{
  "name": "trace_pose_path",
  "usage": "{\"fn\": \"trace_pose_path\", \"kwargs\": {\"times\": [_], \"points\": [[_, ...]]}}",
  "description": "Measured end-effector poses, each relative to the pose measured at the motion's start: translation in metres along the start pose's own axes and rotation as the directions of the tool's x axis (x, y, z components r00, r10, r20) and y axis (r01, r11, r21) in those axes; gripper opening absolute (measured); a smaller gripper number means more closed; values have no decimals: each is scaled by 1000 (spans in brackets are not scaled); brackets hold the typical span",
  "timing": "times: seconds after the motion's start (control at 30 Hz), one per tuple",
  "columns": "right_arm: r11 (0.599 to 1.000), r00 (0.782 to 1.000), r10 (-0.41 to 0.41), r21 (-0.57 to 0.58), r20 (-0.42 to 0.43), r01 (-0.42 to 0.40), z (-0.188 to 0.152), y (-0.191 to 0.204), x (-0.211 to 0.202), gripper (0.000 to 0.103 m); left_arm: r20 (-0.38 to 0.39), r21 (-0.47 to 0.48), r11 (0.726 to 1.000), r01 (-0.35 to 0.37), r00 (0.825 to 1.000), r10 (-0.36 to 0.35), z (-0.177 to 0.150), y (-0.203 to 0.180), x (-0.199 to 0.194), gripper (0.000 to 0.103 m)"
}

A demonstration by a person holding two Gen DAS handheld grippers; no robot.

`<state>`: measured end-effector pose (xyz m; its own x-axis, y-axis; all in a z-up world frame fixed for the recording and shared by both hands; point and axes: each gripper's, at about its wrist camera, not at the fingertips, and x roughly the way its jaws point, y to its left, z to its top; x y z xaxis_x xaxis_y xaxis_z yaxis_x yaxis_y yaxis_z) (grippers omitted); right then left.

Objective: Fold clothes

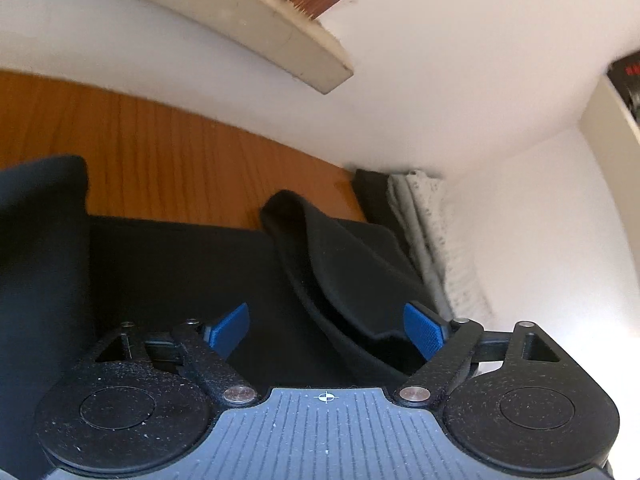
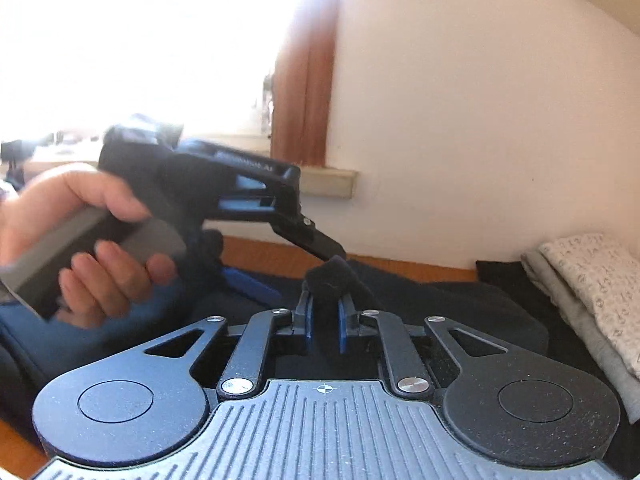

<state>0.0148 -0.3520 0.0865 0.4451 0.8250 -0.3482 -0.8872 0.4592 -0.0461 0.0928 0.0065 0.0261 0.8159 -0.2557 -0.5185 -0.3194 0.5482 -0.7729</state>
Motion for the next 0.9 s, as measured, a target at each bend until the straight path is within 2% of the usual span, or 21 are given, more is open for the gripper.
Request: {"fn": "trace_pose_path", "kwargs": {"times": [0.17,0.3,0.37,0.43,0.47,0.5,0.53,0.57,0.6,0.73,0.8,0.9], "points": [[1000,999,-9,7,34,9,-1,2,-4,12,-25,-70,995,72,997,-74,10,2,21,87],[1000,998,-10,12,64,10,-4,3,-11,12,-24,-47,992,115,993,-116,18,-7,34,87],[1000,997,-14,19,79,12,-6,3,-13,12,-28,-1,993,122,992,-122,22,-14,42,84],[1000,997,-5,25,83,3,-6,1,-14,12,-5,67,994,84,997,-83,23,-21,48,64],[1000,996,-7,26,90,5,-7,0,-14,12,7,78,995,60,998,-61,24,-22,50,60],[1000,996,-4,29,94,1,-8,-1,-14,12,17,84,995,50,999,-52,23,-22,52,49],[999,995,-4,32,100,1,-8,-1,-15,11,27,94,994,47,998,-49,24,-22,52,26],[999,994,-3,38,108,-1,-7,-1,-17,11,34,114,993,39,998,-43,25,-23,52,11],[999,994,6,45,112,-11,-5,0,-21,11,30,137,990,30,999,-34,27,-27,50,7],[997,985,43,56,168,-53,16,5,-38,11,71,289,957,36,996,-58,36,-75,2,6],[993,972,82,70,221,-100,35,11,-53,10,98,368,929,43,992,-85,40,-105,-35,6],[979,942,163,73,292,-192,70,32,-71,10,158,468,884,-7,984,-76,42,-143,-101,6]]}}
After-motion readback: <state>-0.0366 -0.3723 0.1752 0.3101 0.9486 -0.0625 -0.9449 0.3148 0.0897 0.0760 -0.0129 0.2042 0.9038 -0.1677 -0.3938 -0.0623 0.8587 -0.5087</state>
